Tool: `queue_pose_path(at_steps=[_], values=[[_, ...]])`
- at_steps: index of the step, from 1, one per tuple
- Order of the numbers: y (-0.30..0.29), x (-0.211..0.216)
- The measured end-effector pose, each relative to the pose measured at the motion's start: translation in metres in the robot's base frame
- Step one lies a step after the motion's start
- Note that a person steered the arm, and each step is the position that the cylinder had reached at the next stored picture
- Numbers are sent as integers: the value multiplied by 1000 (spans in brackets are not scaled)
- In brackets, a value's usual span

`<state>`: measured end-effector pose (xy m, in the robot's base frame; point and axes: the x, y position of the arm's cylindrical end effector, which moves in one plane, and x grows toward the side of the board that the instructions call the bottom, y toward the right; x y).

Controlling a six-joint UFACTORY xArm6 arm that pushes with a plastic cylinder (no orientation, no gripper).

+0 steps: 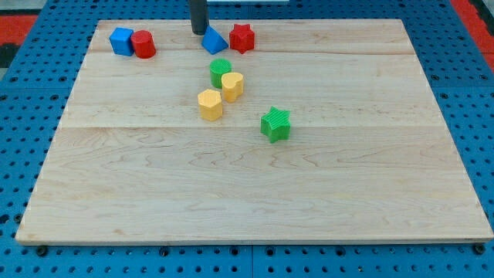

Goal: Slide the red circle along with the blue cube a bit up and right

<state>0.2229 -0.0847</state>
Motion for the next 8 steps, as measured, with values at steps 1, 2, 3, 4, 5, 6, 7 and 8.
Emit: queue_pose_path(at_steps=[1, 2, 3, 4, 5, 6, 7, 8], values=[[-27, 1], [-35, 40], [-37, 84], [-81, 83], [-97, 60], [-105, 58], [-139, 68], [-160, 51]])
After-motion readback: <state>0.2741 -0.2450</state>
